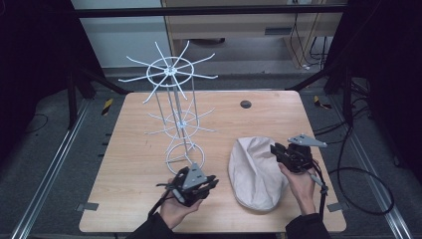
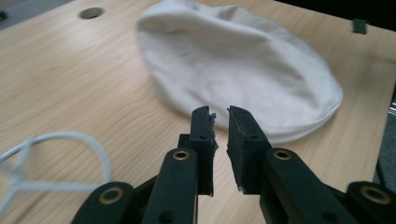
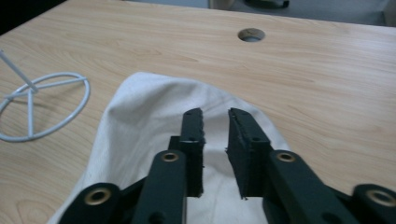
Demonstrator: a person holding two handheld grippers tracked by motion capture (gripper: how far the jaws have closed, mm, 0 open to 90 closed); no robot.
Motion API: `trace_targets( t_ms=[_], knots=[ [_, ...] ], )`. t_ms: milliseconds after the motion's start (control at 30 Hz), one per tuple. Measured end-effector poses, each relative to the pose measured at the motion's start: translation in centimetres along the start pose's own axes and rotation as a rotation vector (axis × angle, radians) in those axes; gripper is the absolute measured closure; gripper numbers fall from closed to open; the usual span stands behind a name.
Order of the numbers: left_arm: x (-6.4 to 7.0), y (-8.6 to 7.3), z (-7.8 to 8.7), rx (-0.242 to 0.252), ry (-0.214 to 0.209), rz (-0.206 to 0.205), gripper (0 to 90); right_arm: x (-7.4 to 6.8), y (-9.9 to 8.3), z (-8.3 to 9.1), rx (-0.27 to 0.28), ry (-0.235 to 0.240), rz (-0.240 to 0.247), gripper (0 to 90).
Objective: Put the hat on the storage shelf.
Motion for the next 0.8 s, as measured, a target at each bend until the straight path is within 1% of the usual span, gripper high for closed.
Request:
trace_targets(
  t_ms=[67,100,133,167,200,233,267,300,333,367,433,467,500,533,567,667,733,800],
  knots=[
    [-1.1,-0.8,1.5,0.009,0.026,0.031,77.2,0.0,0.0,0.9,-0.017,-0.012,-0.007,66.7],
    [-1.8,-1.2,2.2,0.012,0.039,0.039,76.3,0.0,0.1,1.3,-0.021,-0.016,0.001,65.2],
    [-2.5,-1.7,3.0,0.015,0.056,0.061,75.3,-0.1,0.1,1.6,-0.03,-0.021,0.002,63.0],
    [-3.2,-2.1,3.6,0.018,0.068,0.076,74.4,-0.3,0.2,2.1,-0.036,-0.031,0.012,61.0],
    [-3.7,-2.3,4.1,0.02,0.081,0.082,73.2,-0.5,0.3,2.4,-0.038,-0.038,0.014,59.4],
    [-4.7,-2.7,4.9,0.028,0.102,0.103,72.1,-0.7,0.4,2.6,-0.044,-0.041,0.018,58.0],
    [-5.3,-2.9,5.3,0.036,0.115,0.121,70.4,-1.1,0.5,3.0,-0.057,-0.048,0.019,56.1],
    [-6.4,-3.3,5.9,0.044,0.144,0.139,68.9,-1.4,0.6,3.2,-0.061,-0.044,0.017,55.1],
    [-7.0,-3.5,6.3,0.05,0.162,0.151,67.3,-1.9,0.8,3.5,-0.07,-0.04,0.023,53.7],
    [-8.1,-3.9,6.9,0.049,0.183,0.182,66.0,-2.2,0.9,3.6,-0.073,-0.035,0.025,52.6],
    [-9.9,-4.6,7.8,0.06,0.23,0.219,63.7,-3.3,1.3,3.8,-0.084,-0.015,0.035,51.2],
    [-10.5,-4.8,8.1,0.065,0.247,0.232,62.8,-3.9,1.4,3.7,-0.087,-0.006,0.051,50.7],
    [-11.5,-5.4,8.6,0.074,0.271,0.26,62.0,-4.3,1.5,3.6,-0.091,0.0,0.063,50.3],
    [-12.0,-5.7,8.8,0.077,0.285,0.277,61.3,-5.0,1.8,3.4,-0.098,0.006,0.076,49.6],
    [-12.9,-6.1,9.1,0.077,0.307,0.304,60.5,-5.5,1.9,3.2,-0.107,0.016,0.073,49.6],
    [-14.4,-6.7,9.7,0.079,0.362,0.333,58.0,-6.8,2.3,1.7,-0.138,0.02,0.091,49.4],
    [-15.0,-7.1,9.8,0.075,0.381,0.35,56.7,-7.4,2.3,0.6,-0.164,0.027,0.093,49.4],
    [-15.4,-7.4,9.8,0.067,0.396,0.355,56.0,-7.7,2.2,-0.4,-0.186,0.021,0.096,49.5]
  ],
)
Point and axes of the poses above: each handheld gripper's, and its own axes: z roughly backward along the jaws, y roughly out of its top, x roughly to its right, the point moved 1 cm from there along -z, roughly forward along the jaws, and after that the axes turned 13 degrees about z, right-handed, at the moved point
